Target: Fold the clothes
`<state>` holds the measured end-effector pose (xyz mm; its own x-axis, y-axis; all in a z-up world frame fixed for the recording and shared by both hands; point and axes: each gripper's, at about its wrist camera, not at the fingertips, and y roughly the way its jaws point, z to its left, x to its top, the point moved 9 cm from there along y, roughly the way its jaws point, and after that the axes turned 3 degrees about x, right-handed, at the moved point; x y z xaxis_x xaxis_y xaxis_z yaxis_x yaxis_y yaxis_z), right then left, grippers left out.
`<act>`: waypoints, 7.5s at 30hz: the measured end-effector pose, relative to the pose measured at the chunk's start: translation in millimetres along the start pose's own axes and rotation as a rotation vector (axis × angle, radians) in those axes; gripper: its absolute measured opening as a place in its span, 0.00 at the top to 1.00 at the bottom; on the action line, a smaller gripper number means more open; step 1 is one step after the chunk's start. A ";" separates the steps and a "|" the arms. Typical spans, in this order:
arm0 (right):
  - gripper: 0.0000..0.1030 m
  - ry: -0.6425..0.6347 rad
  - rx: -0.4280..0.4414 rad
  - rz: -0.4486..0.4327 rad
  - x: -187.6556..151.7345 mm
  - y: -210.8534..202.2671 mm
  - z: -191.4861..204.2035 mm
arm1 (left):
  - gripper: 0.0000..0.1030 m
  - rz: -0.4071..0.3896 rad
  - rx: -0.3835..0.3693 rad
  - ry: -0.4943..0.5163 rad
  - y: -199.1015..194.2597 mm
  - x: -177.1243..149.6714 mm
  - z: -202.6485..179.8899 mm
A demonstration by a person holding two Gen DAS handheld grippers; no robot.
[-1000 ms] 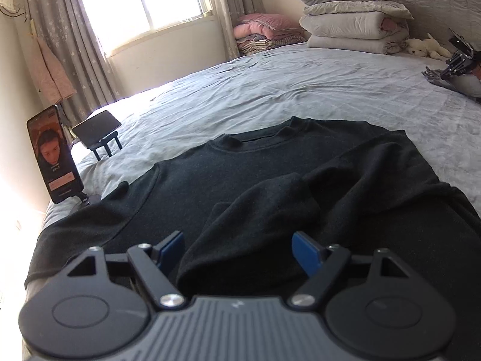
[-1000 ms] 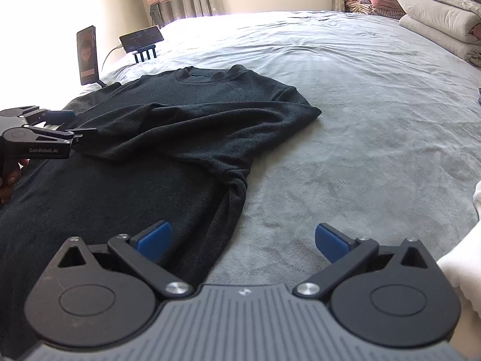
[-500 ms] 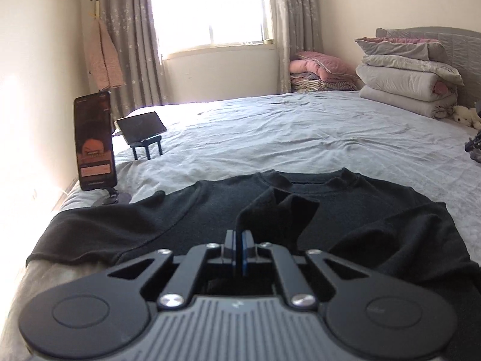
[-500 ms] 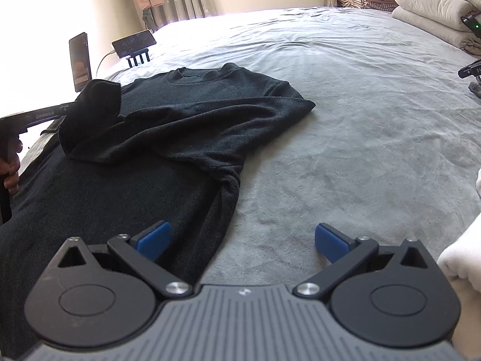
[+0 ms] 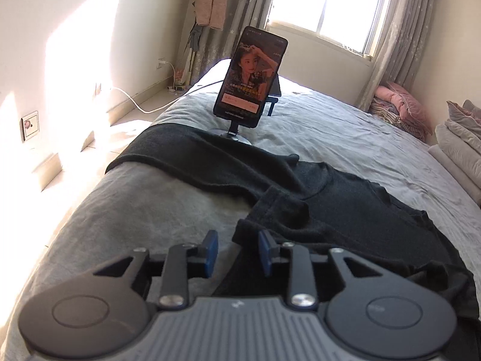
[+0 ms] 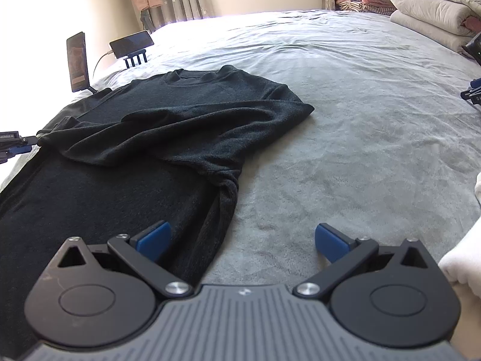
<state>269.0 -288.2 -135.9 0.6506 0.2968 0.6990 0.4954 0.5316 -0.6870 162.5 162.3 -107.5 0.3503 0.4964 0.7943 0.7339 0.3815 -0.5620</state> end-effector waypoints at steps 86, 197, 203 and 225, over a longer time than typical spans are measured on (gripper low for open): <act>0.96 -0.461 0.120 -0.036 37.1 26.1 27.6 | 0.92 -0.077 0.193 0.001 102.9 58.7 -22.1; 0.47 -0.112 -0.094 -0.176 85.5 58.1 4.9 | 0.96 -0.007 0.049 -1.464 142.6 -6.6 222.0; 0.47 -0.106 -0.087 -0.185 86.3 54.3 7.0 | 0.98 -0.298 -0.009 -1.281 100.7 44.1 217.8; 0.47 -0.040 0.000 -0.261 98.0 25.4 13.1 | 0.98 -0.382 -0.539 -0.395 -1.6 138.4 -73.4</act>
<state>337.8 -235.2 -82.2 0.4774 0.1810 0.8598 0.6437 0.5941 -0.4824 252.5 173.1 20.2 -0.1443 0.6871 0.7121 0.9797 0.2003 0.0052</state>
